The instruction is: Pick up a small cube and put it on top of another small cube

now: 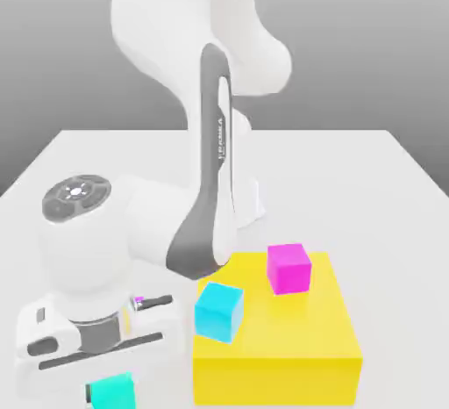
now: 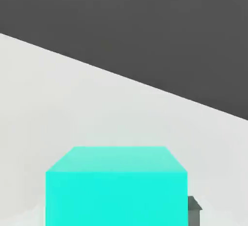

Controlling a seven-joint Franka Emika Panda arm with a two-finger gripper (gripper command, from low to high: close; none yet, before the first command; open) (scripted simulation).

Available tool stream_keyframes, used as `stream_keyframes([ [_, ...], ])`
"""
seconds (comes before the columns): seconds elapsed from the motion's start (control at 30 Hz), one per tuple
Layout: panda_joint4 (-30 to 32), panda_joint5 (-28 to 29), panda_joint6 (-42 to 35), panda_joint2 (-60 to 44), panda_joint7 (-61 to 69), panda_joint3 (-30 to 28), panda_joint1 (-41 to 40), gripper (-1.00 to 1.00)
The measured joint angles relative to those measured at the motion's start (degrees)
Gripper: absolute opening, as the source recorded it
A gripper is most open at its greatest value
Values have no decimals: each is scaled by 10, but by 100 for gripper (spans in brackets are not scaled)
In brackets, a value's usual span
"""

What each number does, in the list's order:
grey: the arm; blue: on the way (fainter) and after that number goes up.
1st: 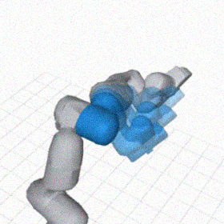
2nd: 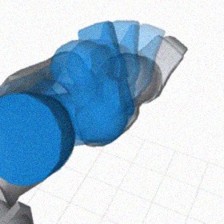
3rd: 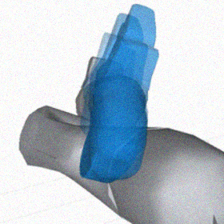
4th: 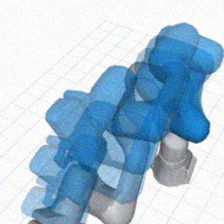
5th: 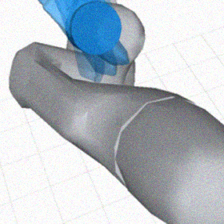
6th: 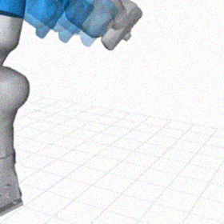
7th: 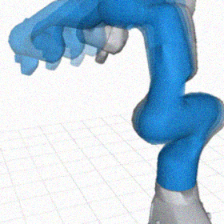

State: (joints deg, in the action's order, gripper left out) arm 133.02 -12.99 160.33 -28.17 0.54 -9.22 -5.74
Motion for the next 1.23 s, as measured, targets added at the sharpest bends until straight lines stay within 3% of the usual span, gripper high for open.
stream_keyframes([
  [0.2,11,40,-77,86,-31,-30,24,-100],
  [0.4,14,50,-213,198,-99,11,88,-100],
  [0.53,59,53,-250,279,-134,39,129,-100],
  [0.9,224,89,-284,505,-235,117,173,-100],
  [1.1,287,103,-169,464,-253,137,168,-100],
  [1.13,292,104,-149,449,-254,138,168,100],
  [1.23,292,104,-149,449,-254,138,168,100],
])
